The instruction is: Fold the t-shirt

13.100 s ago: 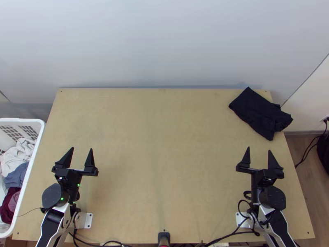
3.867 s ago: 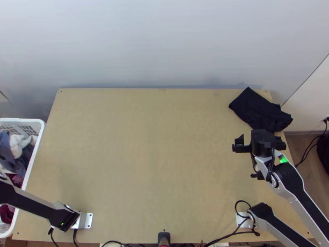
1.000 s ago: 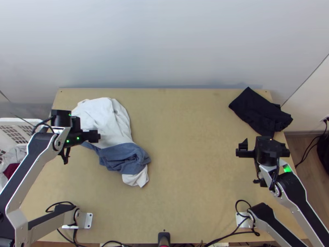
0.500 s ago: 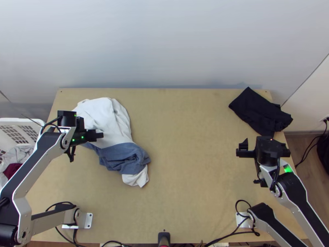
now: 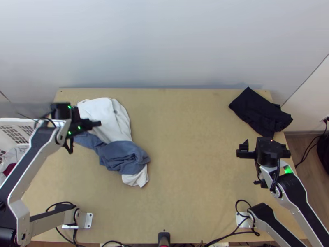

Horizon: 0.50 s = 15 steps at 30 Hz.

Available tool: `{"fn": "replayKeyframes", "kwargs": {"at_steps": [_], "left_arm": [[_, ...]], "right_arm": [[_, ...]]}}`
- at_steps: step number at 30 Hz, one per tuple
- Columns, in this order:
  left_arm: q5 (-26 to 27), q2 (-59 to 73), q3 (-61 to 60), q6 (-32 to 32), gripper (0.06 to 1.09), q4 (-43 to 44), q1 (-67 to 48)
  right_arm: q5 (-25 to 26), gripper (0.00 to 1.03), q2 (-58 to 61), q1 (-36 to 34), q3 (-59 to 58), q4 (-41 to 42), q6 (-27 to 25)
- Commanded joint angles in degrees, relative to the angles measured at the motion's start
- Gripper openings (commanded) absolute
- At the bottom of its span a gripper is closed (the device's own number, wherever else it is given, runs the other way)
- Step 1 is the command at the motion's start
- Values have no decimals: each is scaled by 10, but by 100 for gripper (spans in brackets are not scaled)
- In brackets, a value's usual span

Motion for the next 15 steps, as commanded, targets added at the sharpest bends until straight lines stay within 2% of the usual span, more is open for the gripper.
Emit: {"fn": "replayKeyframes", "kwargs": {"at_steps": [1, 6, 12, 15], "left_arm": [[0, 3, 174, -35, 10, -62, -12], [0, 50, 375, -64, 10, -125, -31], [0, 145, 679, -94, 10, -225, -77], [0, 138, 709, -93, 10, -183, -113]], "right_arm": [[-1, 98, -1, 0, -1, 0, 2], [-1, 98, -1, -1, 3, -1, 1], [-1, 98, -6, -2, 3, -3, 1], [-1, 98, -6, -3, 3, -3, 2]]}}
